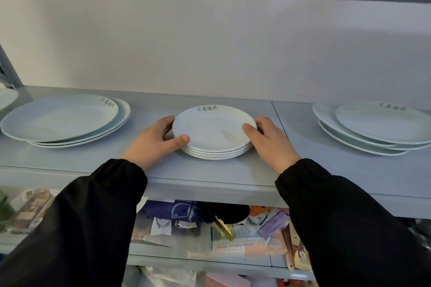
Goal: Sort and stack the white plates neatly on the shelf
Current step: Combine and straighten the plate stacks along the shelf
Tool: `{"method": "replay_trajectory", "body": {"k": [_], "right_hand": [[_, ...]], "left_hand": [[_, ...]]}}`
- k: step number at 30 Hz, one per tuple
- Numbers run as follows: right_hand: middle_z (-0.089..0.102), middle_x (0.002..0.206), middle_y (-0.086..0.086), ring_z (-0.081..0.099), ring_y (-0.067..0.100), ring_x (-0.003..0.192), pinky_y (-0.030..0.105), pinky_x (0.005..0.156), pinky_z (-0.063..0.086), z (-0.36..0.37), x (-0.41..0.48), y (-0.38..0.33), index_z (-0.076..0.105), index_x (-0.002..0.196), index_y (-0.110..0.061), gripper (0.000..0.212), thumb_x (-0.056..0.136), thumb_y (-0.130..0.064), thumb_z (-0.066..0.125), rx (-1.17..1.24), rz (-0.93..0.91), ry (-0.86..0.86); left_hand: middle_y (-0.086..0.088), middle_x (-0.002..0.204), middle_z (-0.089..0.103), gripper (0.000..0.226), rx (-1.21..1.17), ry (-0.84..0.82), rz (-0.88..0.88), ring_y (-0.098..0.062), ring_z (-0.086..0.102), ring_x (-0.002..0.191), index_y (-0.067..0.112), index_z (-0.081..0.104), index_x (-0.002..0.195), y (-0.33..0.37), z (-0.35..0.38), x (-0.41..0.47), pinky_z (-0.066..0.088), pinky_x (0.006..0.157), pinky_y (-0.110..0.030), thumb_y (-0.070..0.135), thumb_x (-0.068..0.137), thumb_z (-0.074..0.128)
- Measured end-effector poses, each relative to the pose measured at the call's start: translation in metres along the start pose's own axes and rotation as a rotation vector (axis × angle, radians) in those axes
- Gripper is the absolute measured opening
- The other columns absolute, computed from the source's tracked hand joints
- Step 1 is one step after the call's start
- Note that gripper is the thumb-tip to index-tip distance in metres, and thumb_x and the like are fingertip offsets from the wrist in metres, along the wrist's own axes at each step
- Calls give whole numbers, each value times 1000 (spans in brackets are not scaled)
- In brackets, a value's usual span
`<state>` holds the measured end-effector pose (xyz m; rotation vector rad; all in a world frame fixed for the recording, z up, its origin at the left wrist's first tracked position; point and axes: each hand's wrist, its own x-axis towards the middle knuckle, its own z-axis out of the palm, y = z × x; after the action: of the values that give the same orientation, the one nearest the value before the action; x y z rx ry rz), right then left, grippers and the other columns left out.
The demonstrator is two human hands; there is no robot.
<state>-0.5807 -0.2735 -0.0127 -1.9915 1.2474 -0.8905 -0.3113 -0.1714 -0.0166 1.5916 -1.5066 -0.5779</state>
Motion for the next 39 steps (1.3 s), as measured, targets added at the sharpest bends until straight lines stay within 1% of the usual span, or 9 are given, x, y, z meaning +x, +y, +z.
{"method": "replay_trajectory", "body": {"k": [4, 8, 13, 18, 24, 27, 29, 33, 39], "right_hand": [[61, 113, -11, 55, 10, 100, 12, 69, 36, -1, 0, 2, 53, 126, -23, 42, 94, -51, 48, -2, -15, -27], [61, 111, -11, 56, 9, 99, 15, 69, 38, -5, 1, 5, 56, 122, -24, 46, 91, -56, 48, -17, 6, 1], [64, 99, -15, 59, 6, 94, 22, 72, 43, -13, -4, 7, 60, 108, -23, 39, 90, -55, 49, -44, 7, 46], [64, 118, -17, 57, 4, 113, 26, 91, 45, -41, -17, 20, 57, 121, -29, 39, 89, -51, 57, -6, -64, -87], [59, 126, -17, 52, 7, 124, 43, 106, 42, -54, -29, 24, 50, 123, -43, 58, 73, -51, 78, -30, -192, -212], [58, 128, -17, 55, 11, 120, 37, 106, 43, -52, -31, 20, 48, 122, -41, 67, 67, -39, 86, 15, -195, -191], [54, 119, -35, 56, -3, 113, 26, 102, 43, -53, -32, 21, 46, 115, -51, 68, 61, -42, 86, 31, -190, -195], [48, 114, -47, 49, -17, 112, 12, 95, 39, -56, -31, 22, 41, 110, -61, 71, 56, -44, 84, 58, -169, -230], [33, 117, -47, 33, -38, 100, -7, 80, 27, -53, -32, 18, 27, 119, -58, 89, 62, -31, 90, -48, -223, -281]], "left_hand": [[24, 123, 62, 88, 7, -45, -5, 4, 53, 121, 46, 54, 122, -1, -1, 1, 42, 105, -29, 68, 43, 86], [12, 130, 60, 118, -20, -14, -30, 0, 52, 123, 24, 50, 135, -5, -2, 0, 42, 109, -37, 71, 33, 88], [15, 129, 59, 106, -26, -39, -5, 2, 52, 123, 32, 52, 129, -2, -1, -2, 40, 110, -36, 71, 37, 87], [32, 133, 48, 84, 93, -129, 50, 7, 41, 131, 55, 42, 127, 4, 1, -5, 32, 108, -24, 74, 52, 77], [30, 143, 39, 104, 200, -141, 78, 10, 34, 131, 46, 31, 147, 3, 5, -2, 26, 106, -20, 80, 55, 66], [31, 138, 45, 78, 169, -138, 95, 13, 38, 128, 64, 37, 128, 3, 4, -3, 29, 106, -22, 80, 57, 66], [31, 137, 49, 72, 147, -128, 91, 14, 40, 128, 66, 41, 123, 2, 3, -4, 31, 109, -25, 80, 57, 68], [34, 131, 51, 72, 156, -127, 111, 16, 41, 126, 66, 43, 122, 1, 4, -5, 31, 110, -27, 76, 57, 72], [44, 134, 33, 88, 295, -204, 114, 13, 33, 126, 62, 22, 141, 10, 9, -5, 29, 98, -16, 79, 66, 64]]}}
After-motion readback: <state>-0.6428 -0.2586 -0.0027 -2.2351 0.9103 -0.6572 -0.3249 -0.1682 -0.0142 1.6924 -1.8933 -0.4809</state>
